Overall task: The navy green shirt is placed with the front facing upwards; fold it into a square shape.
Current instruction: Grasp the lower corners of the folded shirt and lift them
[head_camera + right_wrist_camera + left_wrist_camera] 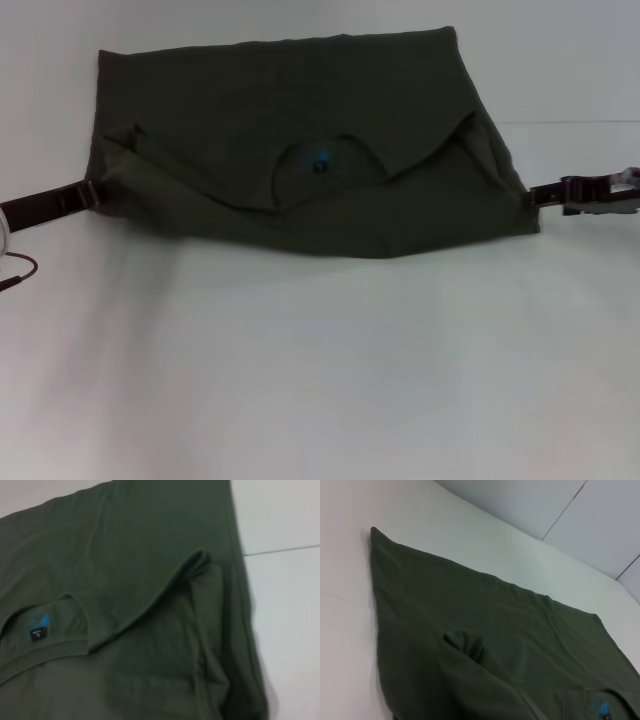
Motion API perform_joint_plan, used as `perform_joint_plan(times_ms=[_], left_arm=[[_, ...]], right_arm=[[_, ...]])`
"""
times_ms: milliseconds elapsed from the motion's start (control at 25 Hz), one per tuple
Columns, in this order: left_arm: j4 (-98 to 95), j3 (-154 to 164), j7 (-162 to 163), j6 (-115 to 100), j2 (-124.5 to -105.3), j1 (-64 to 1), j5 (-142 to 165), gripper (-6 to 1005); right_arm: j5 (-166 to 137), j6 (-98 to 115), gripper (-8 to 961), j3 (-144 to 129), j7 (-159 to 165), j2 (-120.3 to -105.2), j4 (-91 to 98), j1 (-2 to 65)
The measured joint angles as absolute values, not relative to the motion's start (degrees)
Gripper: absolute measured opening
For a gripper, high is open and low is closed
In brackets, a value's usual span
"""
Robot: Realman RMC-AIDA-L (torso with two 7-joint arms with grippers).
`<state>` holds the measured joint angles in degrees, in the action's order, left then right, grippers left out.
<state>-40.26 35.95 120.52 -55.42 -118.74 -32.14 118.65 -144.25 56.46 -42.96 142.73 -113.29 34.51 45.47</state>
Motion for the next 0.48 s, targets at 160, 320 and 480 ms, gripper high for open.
perform_joint_plan(times_ms=[160, 320, 480], left_arm=[[-40.2, 35.9, 120.5, -55.2, -118.87, -32.2, 118.7, 35], [-40.2, 35.9, 120.4, -55.0, -118.97, -32.1, 118.6, 35], [-40.2, 35.7, 120.2, -54.9, -119.01, -32.1, 118.4, 35]], right_arm=[[-144.4, 54.7, 654, -44.0, 142.8, -113.86, 33.8, 45.9], [-144.5, 52.4, 651, -44.8, 142.7, -114.53, 32.7, 46.4], [-144.5, 49.0, 648, -47.6, 142.7, -115.16, 31.2, 46.7]])
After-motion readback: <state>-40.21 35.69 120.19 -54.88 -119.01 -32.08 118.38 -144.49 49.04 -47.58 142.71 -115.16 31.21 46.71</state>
